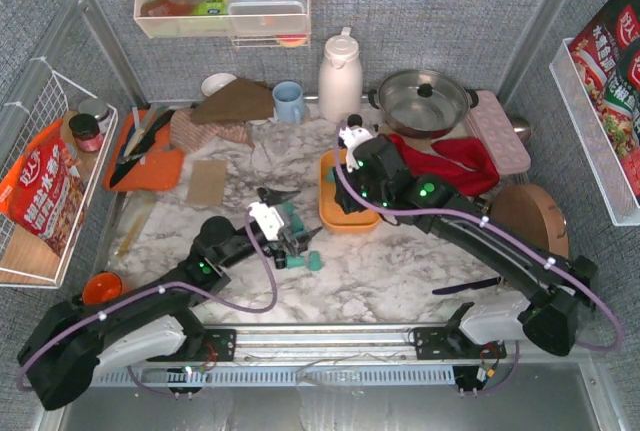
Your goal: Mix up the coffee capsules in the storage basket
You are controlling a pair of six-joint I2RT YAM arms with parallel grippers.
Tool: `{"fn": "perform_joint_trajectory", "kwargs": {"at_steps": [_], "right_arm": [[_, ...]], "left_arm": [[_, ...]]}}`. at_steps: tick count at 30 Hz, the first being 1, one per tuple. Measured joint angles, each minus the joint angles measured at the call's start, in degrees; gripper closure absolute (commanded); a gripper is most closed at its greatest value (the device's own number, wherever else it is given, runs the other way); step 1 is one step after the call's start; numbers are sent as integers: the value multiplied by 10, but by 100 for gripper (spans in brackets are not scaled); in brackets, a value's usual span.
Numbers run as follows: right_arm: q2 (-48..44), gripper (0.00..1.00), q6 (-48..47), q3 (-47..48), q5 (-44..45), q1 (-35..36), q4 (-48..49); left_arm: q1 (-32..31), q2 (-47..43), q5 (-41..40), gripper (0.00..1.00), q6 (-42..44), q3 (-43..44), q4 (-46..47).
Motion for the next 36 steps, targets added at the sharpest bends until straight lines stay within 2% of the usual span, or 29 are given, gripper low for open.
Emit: {"fn": "perform_joint_trajectory", "kwargs": {"at_steps": [4,10,13,17,25,36], "right_arm": [[49,86,-47,23,65,-25,-18],[140,87,-84,63,82,-83,-4],[185,87,-89,82,68,-110,13],[249,86,-88,108,51,-139,38],[367,82,-71,164,28,-174,59],[428,74,-69,199,40,-190,57]], "left_arm": [[0,-67,-106,1,-47,22,-84],[0,-130,-276,1,-143,139,-301],[0,-144,-318,1,-162,182,-402],[0,-156,-343,1,-164,203,-489],[0,-163,-370,1,-159,193,-549],[0,-157,-375,1,-159,193,-559]]}}
